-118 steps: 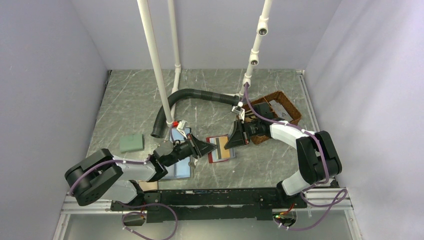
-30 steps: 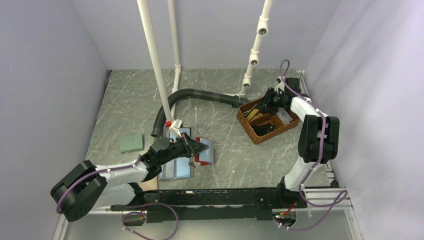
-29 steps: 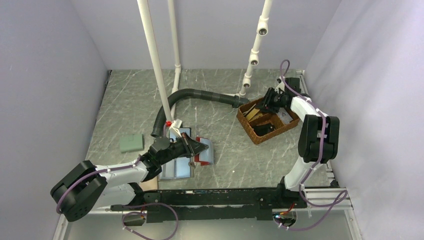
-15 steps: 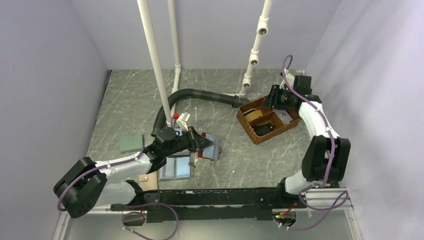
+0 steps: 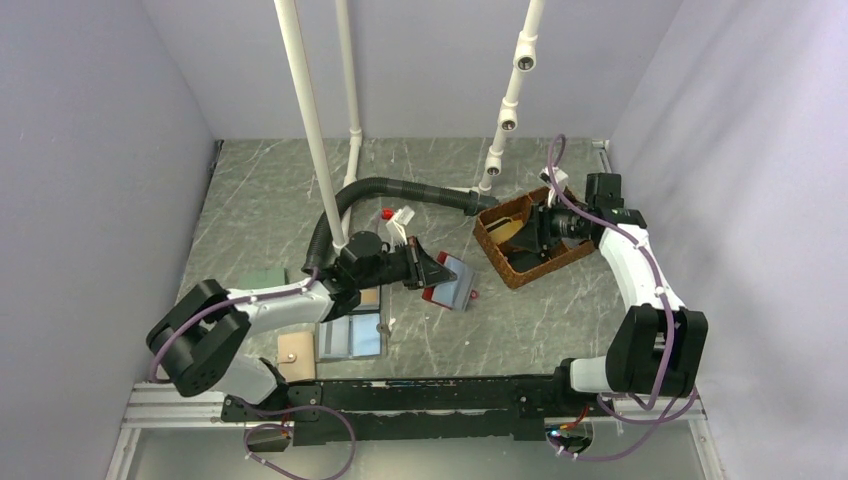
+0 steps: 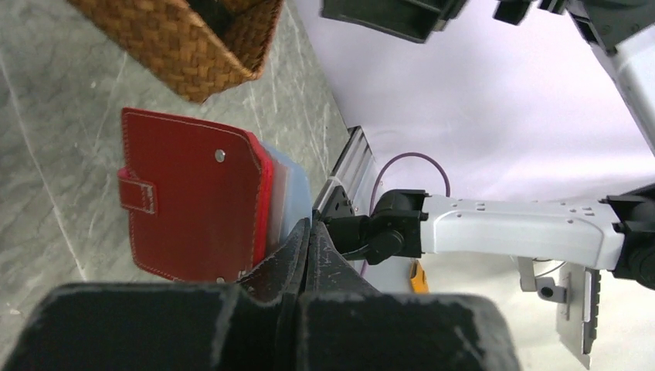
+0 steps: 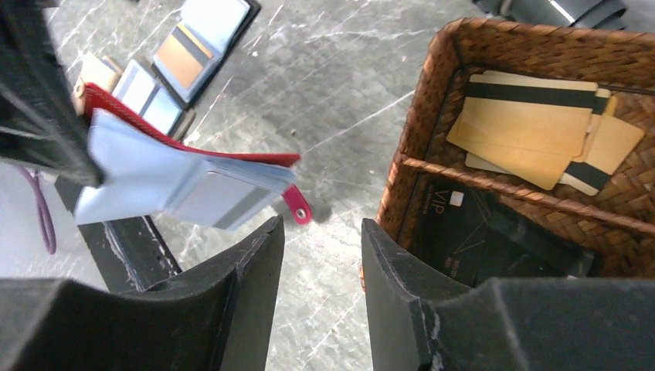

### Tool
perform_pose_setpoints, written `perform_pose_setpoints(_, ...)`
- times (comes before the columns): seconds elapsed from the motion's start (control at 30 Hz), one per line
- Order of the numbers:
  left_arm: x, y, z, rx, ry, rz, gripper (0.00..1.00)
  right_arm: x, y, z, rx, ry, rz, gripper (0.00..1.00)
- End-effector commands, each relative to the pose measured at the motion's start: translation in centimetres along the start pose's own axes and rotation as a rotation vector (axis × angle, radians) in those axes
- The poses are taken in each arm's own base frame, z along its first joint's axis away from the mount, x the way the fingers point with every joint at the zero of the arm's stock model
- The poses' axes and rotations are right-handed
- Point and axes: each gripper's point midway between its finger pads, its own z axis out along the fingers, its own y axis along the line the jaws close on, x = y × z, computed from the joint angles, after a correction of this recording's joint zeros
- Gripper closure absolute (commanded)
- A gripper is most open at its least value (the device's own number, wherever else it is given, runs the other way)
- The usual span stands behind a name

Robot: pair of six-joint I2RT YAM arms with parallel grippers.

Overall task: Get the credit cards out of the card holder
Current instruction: Place the credit card in the storage box.

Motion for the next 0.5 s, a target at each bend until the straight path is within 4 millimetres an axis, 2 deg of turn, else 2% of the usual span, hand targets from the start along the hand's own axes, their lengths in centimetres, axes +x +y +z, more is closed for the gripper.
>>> perform_pose_setpoints(0.0, 1.3, 3.0, -0.1, -0.031, -0.023, -0.131, 1.00, 0.3, 1.6, 0.1, -0.083, -0.011, -0.066, 0.56)
perform_pose_setpoints(0.1, 3.5, 8.4, -1.7, -0.186, -0.029, -0.285, 1.00, 0.9, 1.7, 0.5, -0.087, 0.002, -0.065, 0.55)
perform_pose_setpoints(0.23, 5.3, 12.4, -4.0, -0.379, -0.012, -0.358, 1.00, 1.7, 2.2, 0.9, -0.104, 0.024, -0.077, 0.55)
perform_pose_setpoints(0.4, 5.9, 14.8, -6.7, -0.648, 0.049, -0.311, 1.00, 2.2, 3.2, 1.6, -0.140, 0.044, -0.102, 0.54)
perform_pose_setpoints(0.47, 5.9, 14.8, -7.0, -0.672, 0.054, -0.302, 1.00, 2.3, 3.7, 1.8, -0.158, 0.053, -0.115, 0.53)
